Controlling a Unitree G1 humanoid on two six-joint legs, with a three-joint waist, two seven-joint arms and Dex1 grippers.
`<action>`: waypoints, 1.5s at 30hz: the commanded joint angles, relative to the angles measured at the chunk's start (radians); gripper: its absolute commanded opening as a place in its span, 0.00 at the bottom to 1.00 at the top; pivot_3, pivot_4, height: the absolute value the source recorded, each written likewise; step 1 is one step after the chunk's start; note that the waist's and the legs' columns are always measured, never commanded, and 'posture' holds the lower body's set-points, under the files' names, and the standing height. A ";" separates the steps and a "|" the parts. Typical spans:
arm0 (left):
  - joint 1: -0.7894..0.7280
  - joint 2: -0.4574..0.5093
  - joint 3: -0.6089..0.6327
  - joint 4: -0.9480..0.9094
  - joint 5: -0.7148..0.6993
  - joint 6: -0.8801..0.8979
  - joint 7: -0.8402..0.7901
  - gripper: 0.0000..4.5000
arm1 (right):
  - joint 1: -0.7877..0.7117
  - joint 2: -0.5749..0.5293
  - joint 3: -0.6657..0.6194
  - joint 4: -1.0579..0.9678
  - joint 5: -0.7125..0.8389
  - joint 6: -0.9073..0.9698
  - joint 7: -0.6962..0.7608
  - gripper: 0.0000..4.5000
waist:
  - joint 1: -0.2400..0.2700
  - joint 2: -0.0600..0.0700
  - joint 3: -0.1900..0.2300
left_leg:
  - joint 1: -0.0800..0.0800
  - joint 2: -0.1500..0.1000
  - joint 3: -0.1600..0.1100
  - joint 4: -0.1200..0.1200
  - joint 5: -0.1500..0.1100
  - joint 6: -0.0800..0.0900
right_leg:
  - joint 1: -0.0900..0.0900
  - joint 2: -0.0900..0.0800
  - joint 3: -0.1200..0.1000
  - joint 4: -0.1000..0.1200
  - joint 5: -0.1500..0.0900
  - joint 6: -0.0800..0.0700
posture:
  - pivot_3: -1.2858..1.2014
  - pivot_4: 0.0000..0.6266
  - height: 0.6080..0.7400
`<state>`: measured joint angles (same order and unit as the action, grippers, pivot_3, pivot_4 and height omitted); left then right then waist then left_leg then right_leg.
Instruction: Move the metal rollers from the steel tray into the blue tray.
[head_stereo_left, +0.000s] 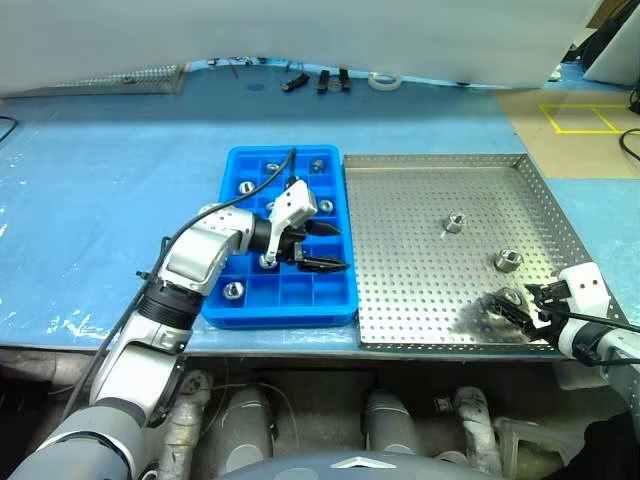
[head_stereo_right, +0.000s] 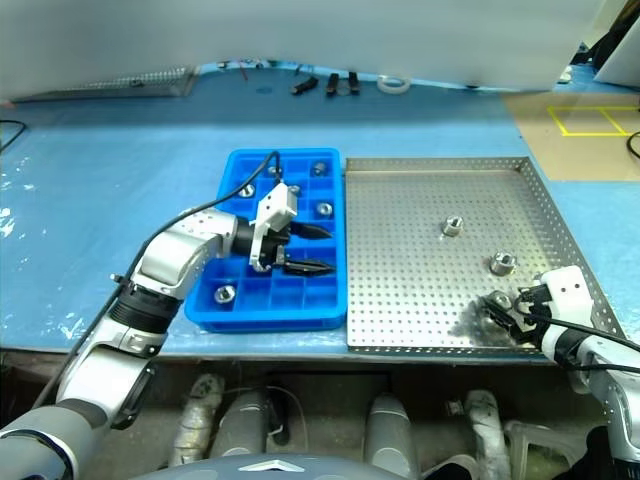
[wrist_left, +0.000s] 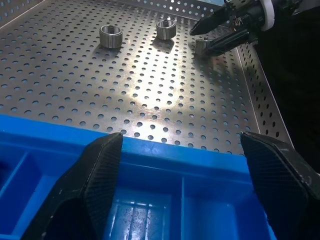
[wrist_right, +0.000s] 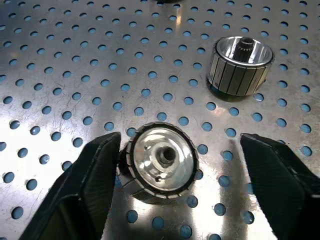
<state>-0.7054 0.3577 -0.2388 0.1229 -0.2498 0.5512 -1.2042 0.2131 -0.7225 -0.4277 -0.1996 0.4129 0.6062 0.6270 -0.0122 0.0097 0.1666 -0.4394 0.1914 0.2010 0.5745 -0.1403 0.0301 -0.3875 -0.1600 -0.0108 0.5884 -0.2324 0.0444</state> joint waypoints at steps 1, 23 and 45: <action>-0.030 -0.002 0.002 0.002 -0.010 -0.028 0.008 0.89 | 0.002 0.008 0.011 -0.019 -0.004 0.002 -0.002 0.64 | 0.000 0.000 0.000 | 0.000 0.000 0.000 0.000 0.000 0.000 | 0.000 0.000 0.000 0.000 0.000 0.000 | 0.36 0.24 1.00; -0.008 0.051 0.082 -0.050 -0.064 -0.007 0.057 0.89 | -0.270 0.005 0.141 -0.211 0.079 0.087 0.030 0.40 | 0.000 0.000 0.000 | 0.000 -0.001 0.003 -0.001 0.003 0.001 | -0.008 0.001 0.007 0.005 0.001 0.000 | 0.42 0.24 1.00; 0.460 0.274 0.424 -0.590 -0.197 0.257 0.417 0.89 | -0.907 0.289 0.652 0.287 -0.106 -0.154 0.298 0.40 | 0.161 -0.002 0.001 | -0.002 0.015 -0.002 -0.012 0.015 -0.024 | -0.019 0.020 -0.002 0.020 -0.003 -0.007 | 0.64 0.24 1.00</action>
<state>-0.2506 0.6209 0.1522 -0.4035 -0.4178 0.7943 -0.8091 -0.6673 -0.4365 0.2218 0.0915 0.3144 0.4838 0.9082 0.1492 0.0078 0.1678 -0.4418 0.2061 0.1984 0.5630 -0.1253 0.0064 -0.4068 -0.1401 -0.0129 0.6083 -0.2350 0.0378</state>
